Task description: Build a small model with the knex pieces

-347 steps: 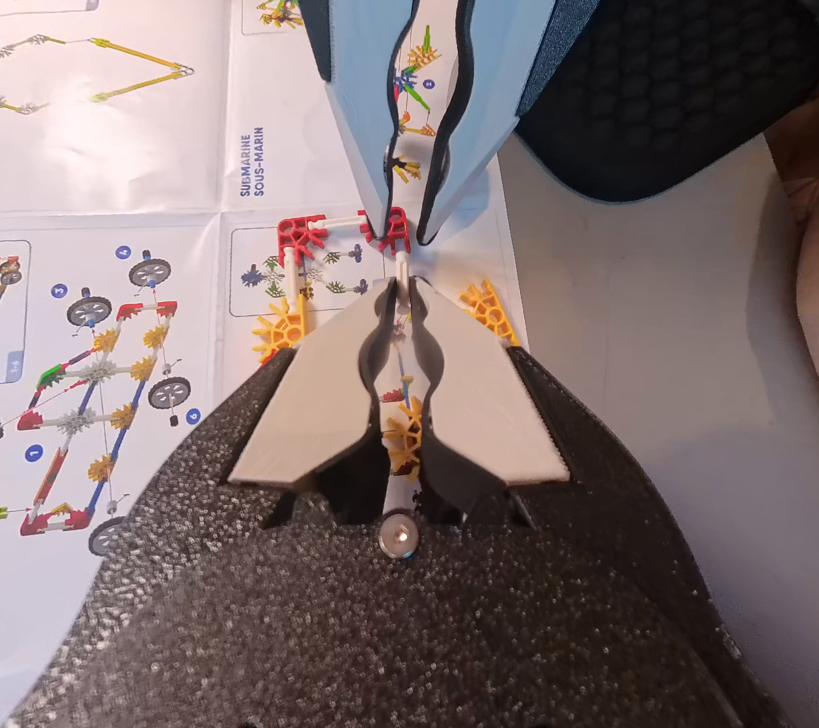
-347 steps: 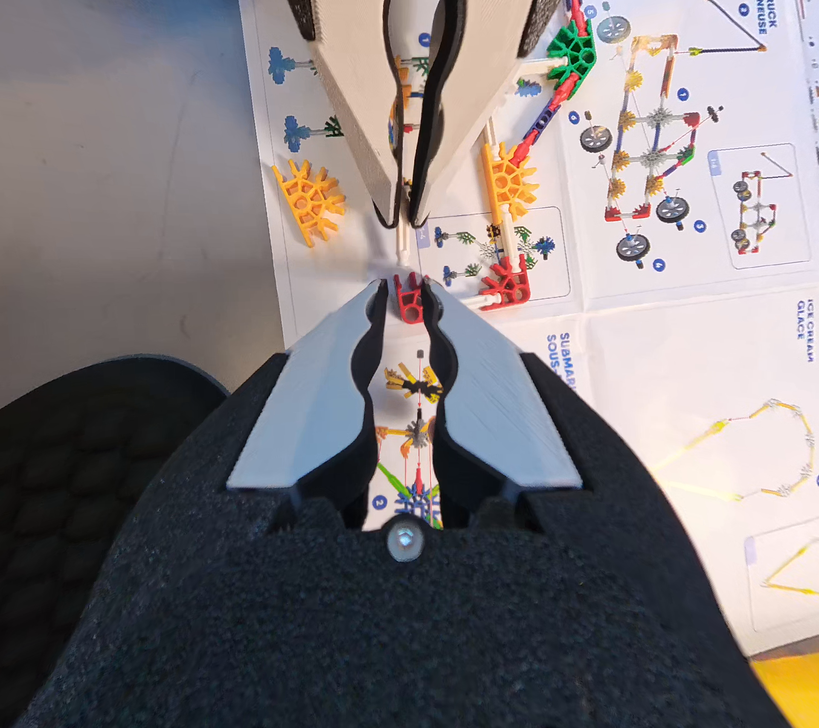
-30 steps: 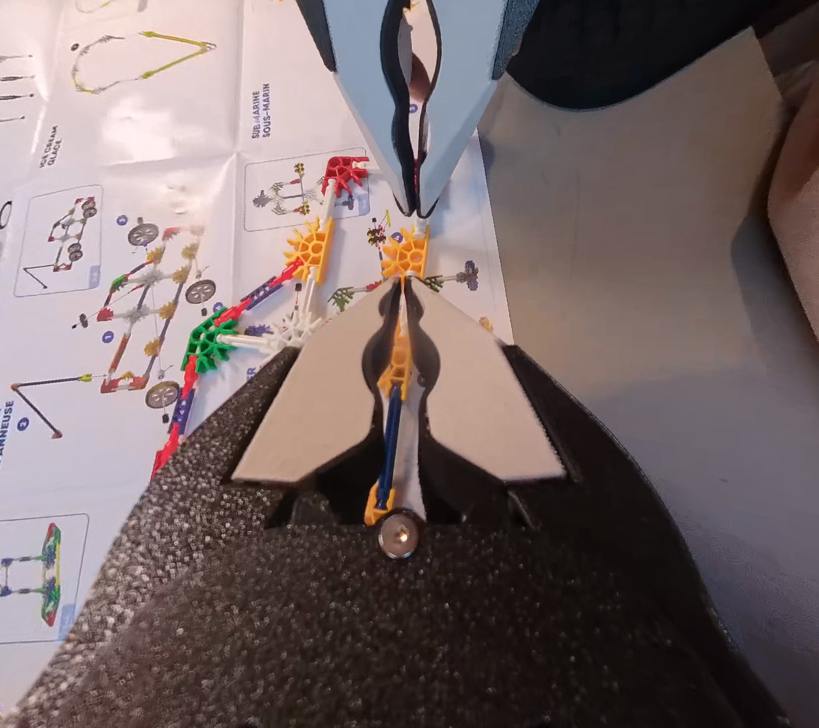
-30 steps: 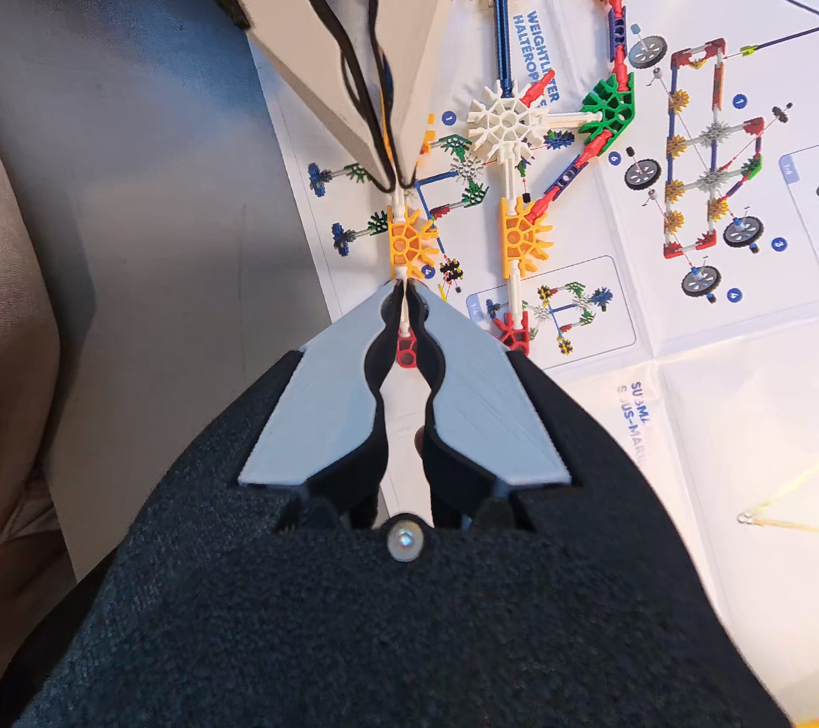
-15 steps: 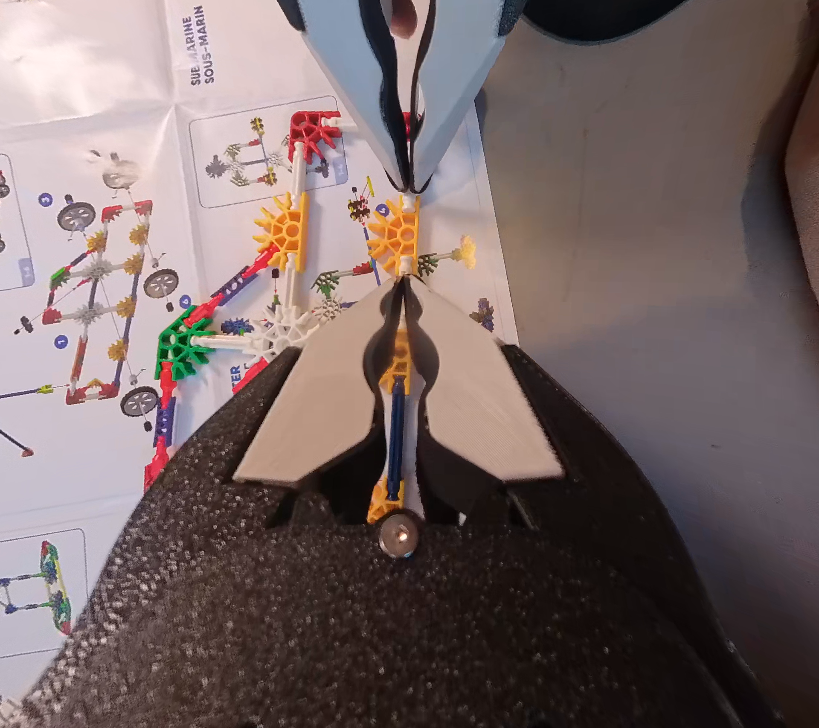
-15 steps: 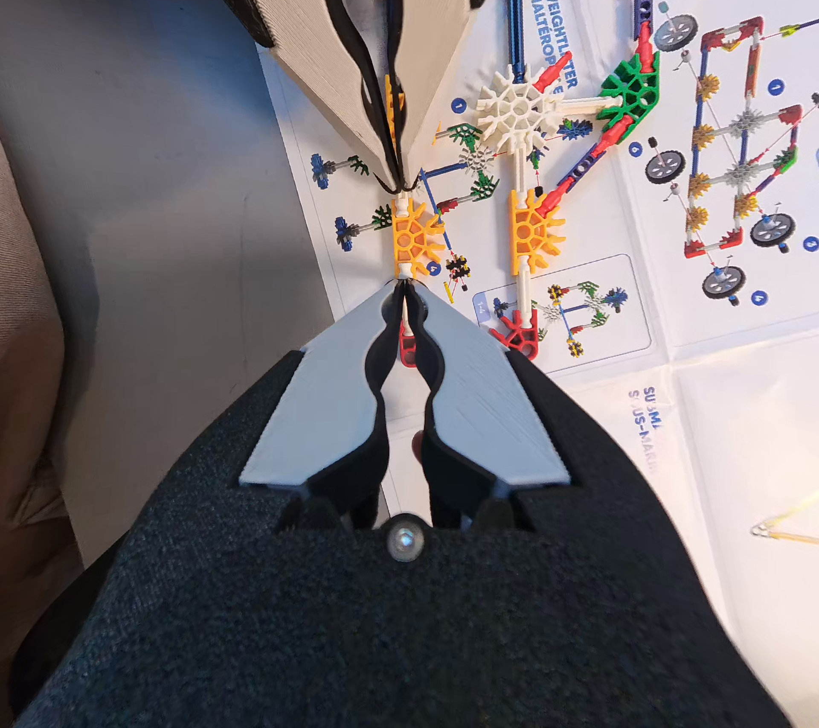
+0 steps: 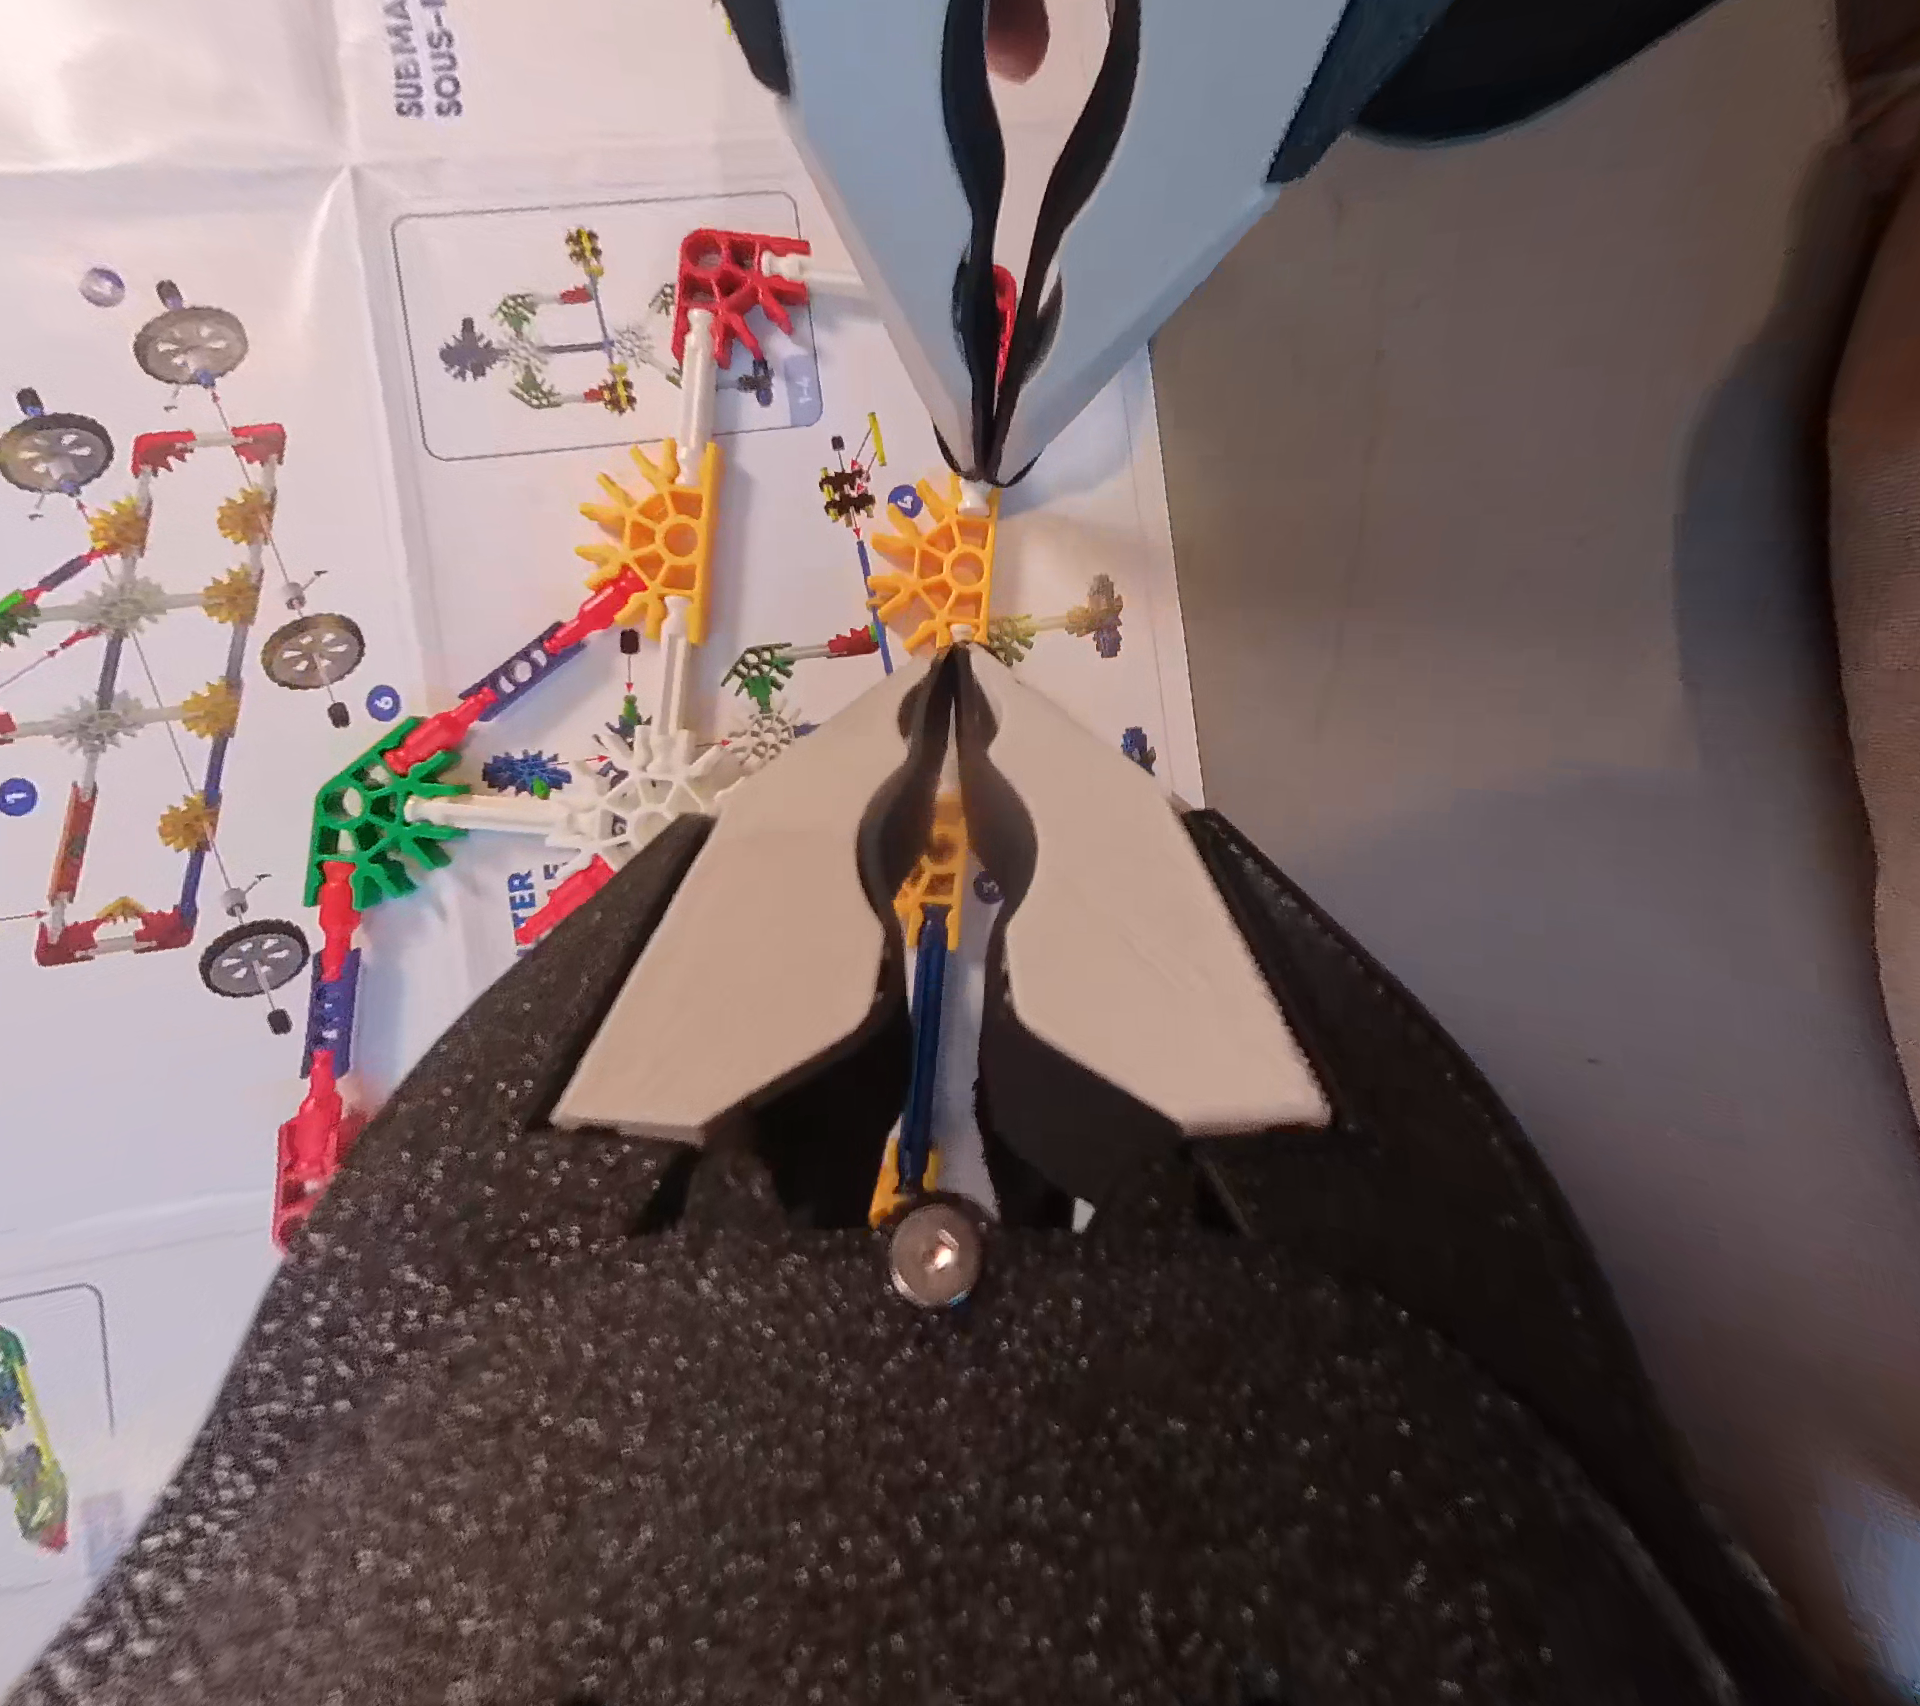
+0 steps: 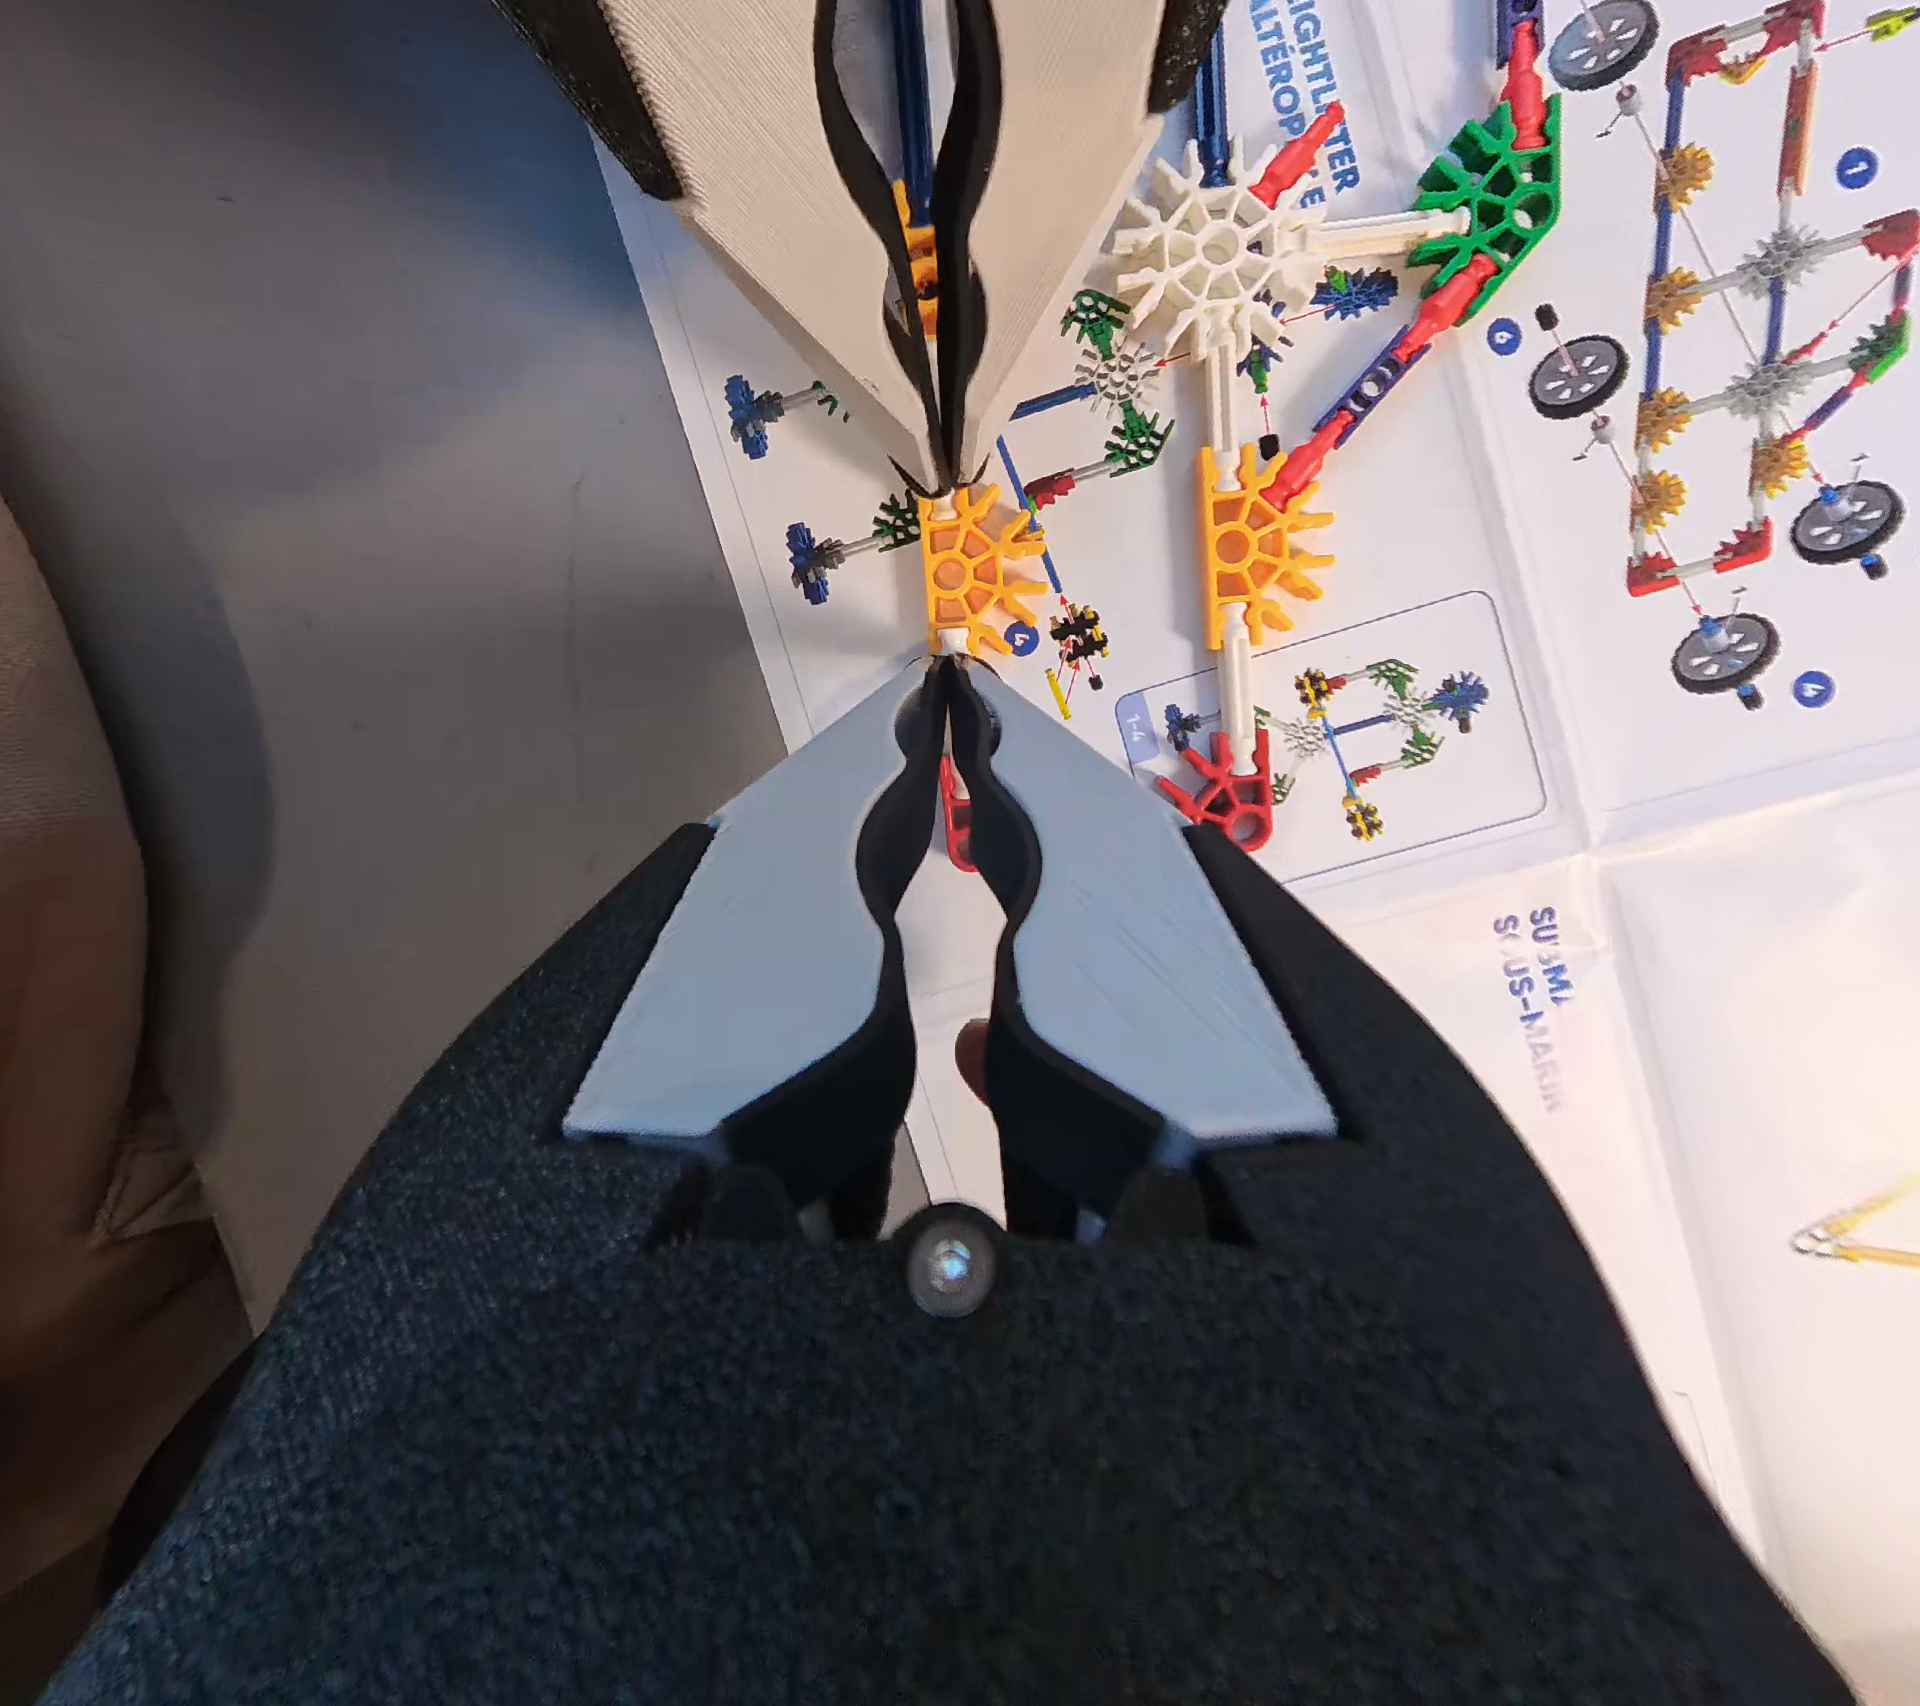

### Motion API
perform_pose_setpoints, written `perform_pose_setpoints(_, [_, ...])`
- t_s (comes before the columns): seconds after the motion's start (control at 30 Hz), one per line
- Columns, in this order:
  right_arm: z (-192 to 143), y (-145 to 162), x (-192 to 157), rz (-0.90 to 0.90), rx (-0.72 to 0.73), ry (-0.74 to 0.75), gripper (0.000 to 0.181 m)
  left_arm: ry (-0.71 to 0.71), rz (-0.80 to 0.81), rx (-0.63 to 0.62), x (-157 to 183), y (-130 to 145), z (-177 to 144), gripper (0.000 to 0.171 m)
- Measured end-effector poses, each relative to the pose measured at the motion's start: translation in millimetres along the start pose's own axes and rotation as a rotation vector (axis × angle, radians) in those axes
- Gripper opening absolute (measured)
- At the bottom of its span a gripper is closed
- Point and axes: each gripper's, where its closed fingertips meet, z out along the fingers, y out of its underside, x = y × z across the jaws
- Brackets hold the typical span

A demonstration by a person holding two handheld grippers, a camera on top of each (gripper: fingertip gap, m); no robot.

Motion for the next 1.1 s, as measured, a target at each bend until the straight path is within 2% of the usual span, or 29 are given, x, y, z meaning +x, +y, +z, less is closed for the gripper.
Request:
perform_pose_setpoints(0.47, [4.6, 2.1, -0.8, -0.122, -0.055, -0.040, 0.000, 0.004, -0.004, 0.044, 0.3, -0.2, 0.5, 0.000])
perform_pose_setpoints(0.7, [3.5, -0.3, -1.3, -0.176, -0.086, -0.063, 0.000, 0.016, -0.025, 0.110, 0.4, -0.4, 0.5, 0.000])
perform_pose_setpoints(0.83, [2.2, -0.6, -0.4, -0.162, -0.033, -0.006, 0.000, -0.015, -0.025, 0.123, 0.8, -0.6, 0.1, 0.000])
perform_pose_setpoints(0.93, [-2.8, -1.6, 0.2, -0.115, 0.062, 0.045, 0.005, -0.092, 0.046, 0.120, 1.0, 1.2, -4.5, 0.000])
perform_pose_setpoints(1.03, [-17.2, 2.7, 1.7, -0.039, 0.143, 0.088, 0.018, -0.095, 0.006, 0.207, 1.5, 3.0, -29.9, 0.013])
perform_pose_setpoints(1.1, [-22.6, 11.3, 3.8, -0.021, 0.159, 0.125, 0.019, -0.140, -0.021, 0.204, -7.9, 22.7, -48.7, 0.021])
